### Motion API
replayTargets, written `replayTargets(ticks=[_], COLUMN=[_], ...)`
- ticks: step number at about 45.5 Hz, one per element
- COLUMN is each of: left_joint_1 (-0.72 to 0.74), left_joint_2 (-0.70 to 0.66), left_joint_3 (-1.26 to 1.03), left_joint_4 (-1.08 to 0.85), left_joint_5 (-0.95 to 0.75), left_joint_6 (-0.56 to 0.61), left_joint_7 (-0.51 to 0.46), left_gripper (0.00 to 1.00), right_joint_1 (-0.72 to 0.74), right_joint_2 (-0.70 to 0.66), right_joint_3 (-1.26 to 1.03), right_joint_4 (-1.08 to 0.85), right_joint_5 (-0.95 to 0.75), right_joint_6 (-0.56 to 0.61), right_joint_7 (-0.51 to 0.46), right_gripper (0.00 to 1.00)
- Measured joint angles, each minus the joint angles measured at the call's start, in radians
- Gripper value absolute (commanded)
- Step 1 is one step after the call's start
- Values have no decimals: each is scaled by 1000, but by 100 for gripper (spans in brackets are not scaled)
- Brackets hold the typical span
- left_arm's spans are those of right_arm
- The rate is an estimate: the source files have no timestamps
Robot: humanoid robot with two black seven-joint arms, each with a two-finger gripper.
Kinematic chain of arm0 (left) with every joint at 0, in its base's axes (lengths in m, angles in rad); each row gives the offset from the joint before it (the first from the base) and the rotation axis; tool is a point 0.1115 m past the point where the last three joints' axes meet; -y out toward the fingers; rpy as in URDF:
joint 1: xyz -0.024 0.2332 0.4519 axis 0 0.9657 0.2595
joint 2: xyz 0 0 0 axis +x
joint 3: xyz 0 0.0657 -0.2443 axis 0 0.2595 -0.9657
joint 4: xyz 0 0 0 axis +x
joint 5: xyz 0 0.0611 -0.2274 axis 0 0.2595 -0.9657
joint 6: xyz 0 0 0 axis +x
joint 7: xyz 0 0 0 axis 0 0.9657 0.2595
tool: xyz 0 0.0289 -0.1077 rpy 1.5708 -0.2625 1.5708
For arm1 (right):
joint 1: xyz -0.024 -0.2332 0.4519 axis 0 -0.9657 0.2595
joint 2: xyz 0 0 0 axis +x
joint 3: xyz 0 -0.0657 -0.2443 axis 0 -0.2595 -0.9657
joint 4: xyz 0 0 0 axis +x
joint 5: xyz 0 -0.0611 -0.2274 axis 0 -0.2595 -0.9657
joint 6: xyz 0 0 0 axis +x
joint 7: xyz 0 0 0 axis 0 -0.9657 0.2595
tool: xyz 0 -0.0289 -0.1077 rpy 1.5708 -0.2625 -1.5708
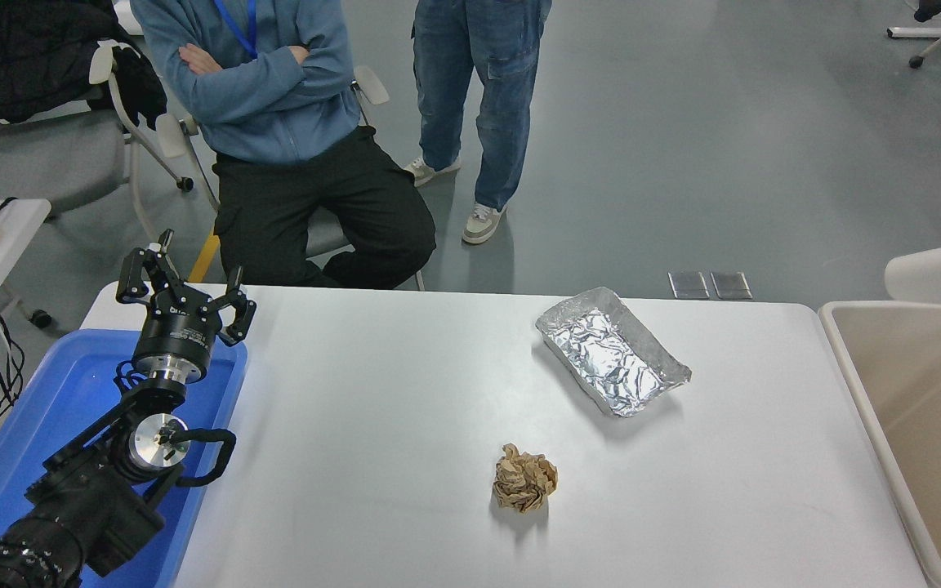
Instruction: Dispose of the paper cup in the dustbin
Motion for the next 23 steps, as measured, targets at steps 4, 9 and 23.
replayTargets(ticks=[4, 9, 23], left_joint_1=[0, 0, 0], left_joint_2=[0, 0, 0], left_joint_3=[0, 0, 0], left_joint_4=[0, 0, 0], left_joint_5=[0, 0, 0], left_joint_6=[0, 0, 0], left_joint_7=[0, 0, 0], left_gripper=[100, 100, 100], right_joint_1=[-53, -112, -230], right_joint_2=[45, 118, 392], right_joint_3=[1, 3, 51], right_joint_4=[-42, -111, -445], right_joint_5=[70, 148, 269], right_joint_6=[-40, -90, -189], right_joint_7=[3, 5, 6], right_gripper=[0, 0, 0])
